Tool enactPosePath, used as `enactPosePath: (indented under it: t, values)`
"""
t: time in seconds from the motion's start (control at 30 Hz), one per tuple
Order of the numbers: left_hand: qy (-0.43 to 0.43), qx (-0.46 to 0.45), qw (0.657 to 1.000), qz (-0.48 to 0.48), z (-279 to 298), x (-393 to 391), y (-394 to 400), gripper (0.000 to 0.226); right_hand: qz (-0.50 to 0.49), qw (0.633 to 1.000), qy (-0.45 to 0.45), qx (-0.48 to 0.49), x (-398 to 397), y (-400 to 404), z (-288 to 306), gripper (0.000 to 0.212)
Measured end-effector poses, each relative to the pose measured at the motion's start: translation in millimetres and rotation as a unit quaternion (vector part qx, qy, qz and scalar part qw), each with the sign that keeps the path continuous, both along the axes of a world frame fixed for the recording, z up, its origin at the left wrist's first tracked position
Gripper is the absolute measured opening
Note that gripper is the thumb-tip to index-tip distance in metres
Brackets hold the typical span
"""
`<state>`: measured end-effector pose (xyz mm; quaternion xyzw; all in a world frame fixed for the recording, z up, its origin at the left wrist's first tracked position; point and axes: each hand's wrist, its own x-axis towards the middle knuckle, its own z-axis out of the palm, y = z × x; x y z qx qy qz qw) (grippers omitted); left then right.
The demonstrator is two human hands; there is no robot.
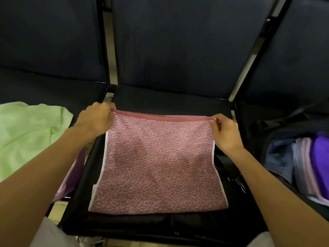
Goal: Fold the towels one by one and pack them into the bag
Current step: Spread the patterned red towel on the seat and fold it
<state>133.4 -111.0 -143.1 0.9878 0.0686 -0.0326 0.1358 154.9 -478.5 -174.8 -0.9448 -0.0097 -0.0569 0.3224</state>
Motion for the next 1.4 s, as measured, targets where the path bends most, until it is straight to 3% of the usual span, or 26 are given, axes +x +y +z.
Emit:
enactPosePath:
  t: [0.23, 0.4, 0.57, 0.67, 0.77, 1.03, 1.23, 1.4]
  values:
    - [-0.036, -0.008, 0.999, 0.017, -13, 14, 5, 0.016, -0.04, 0.999, 0.014, -0.015, 11, 9, -11, 0.017]
    - [0.017, -0.051, 0.998, -0.023, -27, 20, 8, 0.006, -0.037, 0.995, 0.089, 0.017, 15, 14, -25, 0.015]
    - [0.06, -0.054, 0.996, -0.042, -36, 22, 9, 0.011, -0.087, 0.968, 0.151, 0.18, 15, 20, -23, 0.01]
    - [0.054, -0.069, 0.995, -0.05, -38, 25, 11, 0.017, -0.101, 0.923, 0.195, 0.316, 13, 22, -11, 0.004]
    - [0.031, -0.108, 0.992, -0.056, -38, 26, 9, 0.021, -0.08, 0.903, 0.224, 0.359, 12, 23, -2, 0.012]
    - [-0.029, -0.16, 0.985, -0.06, -28, 28, 9, 0.011, -0.064, 0.912, 0.19, 0.359, 7, 28, 5, 0.008]
    - [-0.045, -0.166, 0.985, -0.019, -10, 24, 19, 0.001, -0.095, 0.935, 0.087, 0.329, 4, 10, 10, 0.013]
    - [-0.112, -0.154, 0.982, -0.004, 16, 12, 27, 0.007, -0.051, 0.951, -0.01, 0.304, -3, 4, 30, 0.007]
